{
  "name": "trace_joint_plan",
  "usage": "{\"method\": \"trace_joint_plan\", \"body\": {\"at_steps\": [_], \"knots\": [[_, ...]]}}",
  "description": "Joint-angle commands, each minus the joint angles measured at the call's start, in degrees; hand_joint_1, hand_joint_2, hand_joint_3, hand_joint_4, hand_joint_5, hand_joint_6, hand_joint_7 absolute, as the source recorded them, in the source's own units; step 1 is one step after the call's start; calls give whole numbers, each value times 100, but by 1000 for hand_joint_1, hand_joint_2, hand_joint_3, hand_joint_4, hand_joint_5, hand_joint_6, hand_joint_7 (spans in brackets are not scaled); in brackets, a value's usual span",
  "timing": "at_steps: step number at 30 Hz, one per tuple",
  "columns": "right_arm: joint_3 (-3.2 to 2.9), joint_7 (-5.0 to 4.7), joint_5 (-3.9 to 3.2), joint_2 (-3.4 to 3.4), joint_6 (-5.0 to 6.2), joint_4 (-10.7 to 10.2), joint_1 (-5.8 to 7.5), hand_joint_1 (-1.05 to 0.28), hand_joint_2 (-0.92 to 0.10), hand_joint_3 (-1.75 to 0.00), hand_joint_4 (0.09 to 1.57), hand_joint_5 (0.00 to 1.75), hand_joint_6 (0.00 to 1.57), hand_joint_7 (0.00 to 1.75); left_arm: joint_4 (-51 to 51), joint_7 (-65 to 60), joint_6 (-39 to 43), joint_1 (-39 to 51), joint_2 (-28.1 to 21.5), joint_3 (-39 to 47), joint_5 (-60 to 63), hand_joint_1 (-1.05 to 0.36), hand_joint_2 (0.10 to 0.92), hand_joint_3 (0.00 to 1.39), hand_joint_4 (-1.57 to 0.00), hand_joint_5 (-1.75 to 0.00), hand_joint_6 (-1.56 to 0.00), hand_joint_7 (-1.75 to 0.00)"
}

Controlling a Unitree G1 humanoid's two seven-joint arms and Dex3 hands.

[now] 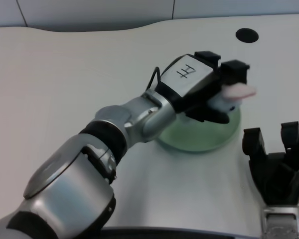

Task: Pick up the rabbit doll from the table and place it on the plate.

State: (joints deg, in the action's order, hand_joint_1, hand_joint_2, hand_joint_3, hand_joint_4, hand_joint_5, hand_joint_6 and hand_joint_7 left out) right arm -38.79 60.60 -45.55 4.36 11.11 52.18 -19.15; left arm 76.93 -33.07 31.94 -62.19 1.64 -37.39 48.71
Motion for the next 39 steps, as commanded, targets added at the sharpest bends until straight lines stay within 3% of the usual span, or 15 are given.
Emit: {"method": "trace_joint_plan", "body": {"at_steps": [1,3,4,8,9,11,16,19,22,25,29,34,35,38,39], "knots": [[-68,96,-129,99,-97,161,349,-598,-921,-194,772,1746,581,1746,116,245,-602,-43,-145,-286,275,-650,921,507,-480,-1168,-563,-697],[-70,144,-150,78,-130,195,347,-590,-921,-192,768,1746,575,1746,125,560,-707,-21,-181,-256,201,-850,921,629,-190,-584,-318,-168],[-65,162,-149,68,-118,218,340,-591,-921,-191,767,1746,572,1746,118,653,-722,-2,-198,-226,153,-905,921,665,-114,-469,-242,-86],[-52,159,-140,66,-103,234,325,-595,-921,-198,765,1746,563,1746,75,831,-704,37,-244,-160,31,-979,921,723,-7,-315,-117,-5],[-44,135,-136,76,-110,222,320,-593,-921,-191,766,1746,570,1746,64,888,-682,51,-266,-131,-14,-1020,921,764,-2,-130,-47,-1],[-29,121,-123,85,-109,209,318,-590,-921,-189,766,1746,572,1746,44,908,-655,98,-294,-87,-78,-1041,921,804,0,-33,-12,0],[4,110,-98,81,-96,197,325,-583,-921,-208,762,1746,563,1746,24,1082,-380,257,-339,269,-457,-1048,921,829,1,0,1,1],[12,115,-112,83,-113,208,340,-579,-921,-204,763,1746,567,1746,2,1679,117,496,-330,988,-1283,-1048,921,747,1,1,1,1],[21,39,-123,135,-134,145,387,-574,-921,-177,760,1746,574,1746,-84,2936,786,844,-249,2040,-2573,-1048,921,672,1,1,1,1],[33,61,-120,138,-134,122,415,-578,-921,-175,761,1746,576,1746,-229,4908,571,1077,-7,3296,-4216,-1048,921,653,1,1,1,1],[36,116,-127,92,-211,187,423,-577,-921,-191,747,1746,551,1746,-689,7710,-816,1526,191,5210,-6848,-1048,921,647,1,1,1,1],[59,112,-89,51,-209,286,369,-577,-921,-193,758,1746,562,1746,-987,9063,-2145,2221,-88,6000,-7916,-1048,921,647,-16,-8,1,1],[56,146,-102,33,-258,328,346,-576,-921,-191,759,1746,563,1746,-1095,9183,-2392,2406,-121,6101,-8060,-1048,921,647,-22,-11,1,1],[65,153,-97,-2,-343,424,290,-567,-921,-177,741,1746,550,1746,-1555,9272,-2839,3059,-173,6258,-8271,-990,921,602,-247,-124,-133,-54],[75,166,-83,-19,-355,455,274,-566,-921,-179,728,1746,541,1746,-1724,9240,-2913,3284,-174,6285,-8301,-918,921,543,-391,-191,-265,-92]]}}
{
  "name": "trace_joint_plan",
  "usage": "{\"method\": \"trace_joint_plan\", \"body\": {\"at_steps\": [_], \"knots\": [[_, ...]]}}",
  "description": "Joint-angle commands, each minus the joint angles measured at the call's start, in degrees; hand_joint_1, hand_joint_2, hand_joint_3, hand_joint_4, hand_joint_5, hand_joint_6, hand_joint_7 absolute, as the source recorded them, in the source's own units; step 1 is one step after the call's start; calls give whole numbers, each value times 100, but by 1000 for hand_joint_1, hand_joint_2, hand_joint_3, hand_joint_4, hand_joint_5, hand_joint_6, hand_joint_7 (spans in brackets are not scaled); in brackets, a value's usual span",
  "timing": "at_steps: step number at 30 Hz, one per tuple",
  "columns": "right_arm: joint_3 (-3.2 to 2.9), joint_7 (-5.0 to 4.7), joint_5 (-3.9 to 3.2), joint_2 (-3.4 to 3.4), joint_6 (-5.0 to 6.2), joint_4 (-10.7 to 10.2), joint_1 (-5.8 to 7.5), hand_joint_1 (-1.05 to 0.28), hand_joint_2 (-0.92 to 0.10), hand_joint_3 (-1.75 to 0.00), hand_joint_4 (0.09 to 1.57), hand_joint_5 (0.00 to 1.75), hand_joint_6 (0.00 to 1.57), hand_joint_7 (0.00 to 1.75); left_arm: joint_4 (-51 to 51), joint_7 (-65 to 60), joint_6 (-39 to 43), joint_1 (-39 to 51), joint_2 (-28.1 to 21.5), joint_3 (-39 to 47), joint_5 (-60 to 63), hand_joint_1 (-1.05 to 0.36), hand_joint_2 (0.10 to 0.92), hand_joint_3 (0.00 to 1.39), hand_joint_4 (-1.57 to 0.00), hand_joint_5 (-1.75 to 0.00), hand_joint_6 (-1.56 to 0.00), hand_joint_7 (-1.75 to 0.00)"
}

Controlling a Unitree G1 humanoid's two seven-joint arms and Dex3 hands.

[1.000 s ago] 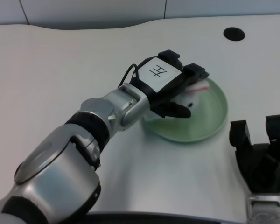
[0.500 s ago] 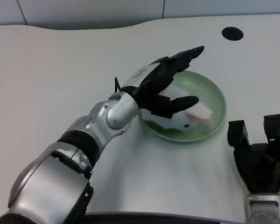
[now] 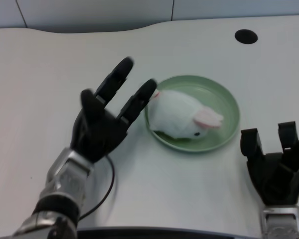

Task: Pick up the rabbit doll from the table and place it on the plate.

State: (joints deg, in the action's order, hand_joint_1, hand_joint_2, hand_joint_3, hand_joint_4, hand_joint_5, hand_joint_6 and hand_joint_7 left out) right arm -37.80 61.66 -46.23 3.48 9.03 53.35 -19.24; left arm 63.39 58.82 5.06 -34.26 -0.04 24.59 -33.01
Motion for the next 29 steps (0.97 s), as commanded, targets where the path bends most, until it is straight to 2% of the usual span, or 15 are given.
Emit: {"method": "trace_joint_plan", "body": {"at_steps": [1,4,6,7,8,10,11,13,14,16,18,19,20,22,29], "knots": [[-18,75,-8,56,-154,362,271,-566,-921,-184,711,1746,532,1746,-512,15,-289,643,0,97,-149,-869,921,493,-518,-238,-383,-104],[24,36,29,-7,-310,408,246,-572,-921,-170,652,1746,590,1609,-1112,-78,-531,1349,100,167,-328,-852,921,465,-615,-278,-473,-107],[24,55,31,-32,-384,432,228,-573,-921,-167,638,1746,608,1573,-1438,-218,-604,1632,182,170,-391,-856,921,465,-624,-282,-489,-103],[17,68,27,-41,-425,438,221,-564,-921,-160,609,1698,654,1414,-1590,-304,-620,1754,229,168,-412,-840,921,467,-678,-318,-542,-111],[27,79,36,-57,-490,448,208,-561,-921,-157,599,1681,673,1353,-1798,-451,-626,1921,320,190,-458,-834,921,468,-696,-331,-562,-112],[52,72,78,-77,-541,447,198,-572,-921,-154,588,1423,803,811,-2127,-677,-629,2149,460,191,-511,-790,921,420,-661,-620,-721,-60],[71,64,105,-80,-541,443,190,-574,-921,-154,588,1381,834,706,-2233,-742,-638,2232,520,195,-552,-784,921,414,-648,-679,-747,-49],[95,75,125,-94,-554,449,177,-583,-921,-186,627,1051,916,317,-2367,-819,-638,2329,580,172,-595,-771,921,399,-615,-793,-813,-45],[102,103,131,-111,-555,483,164,-584,-921,-190,639,988,937,240,-2383,-827,-650,2348,595,168,-621,-769,921,398,-609,-811,-822,-44],[102,163,128,-140,-560,560,135,-588,-921,-210,681,716,928,96,-2387,-830,-670,2360,599,154,-660,-765,921,396,-600,-830,-838,-45],[98,205,133,-150,-514,626,103,-589,-921,-216,697,645,928,62,-2365,-838,-654,2348,601,144,-667,-763,921,395,-597,-837,-842,-43],[93,235,136,-157,-485,670,79,-605,-921,-239,735,432,886,29,-2331,-828,-635,2326,597,142,-667,-765,921,395,-599,-845,-847,-44],[81,262,137,-160,-451,718,55,-609,-921,-248,766,315,867,19,-2301,-823,-617,2306,595,137,-667,-766,921,395,-599,-848,-847,-43],[63,294,138,-168,-404,789,23,-619,-921,-263,794,181,824,7,-2283,-834,-619,2282,594,128,-680,-765,921,395,-598,-854,-849,-41],[35,373,161,-197,-204,907,-19,-653,-921,-290,806,101,771,0,-2304,-921,-665,2231,617,91,-729,-760,921,376,-599,-868,-861,-39]]}}
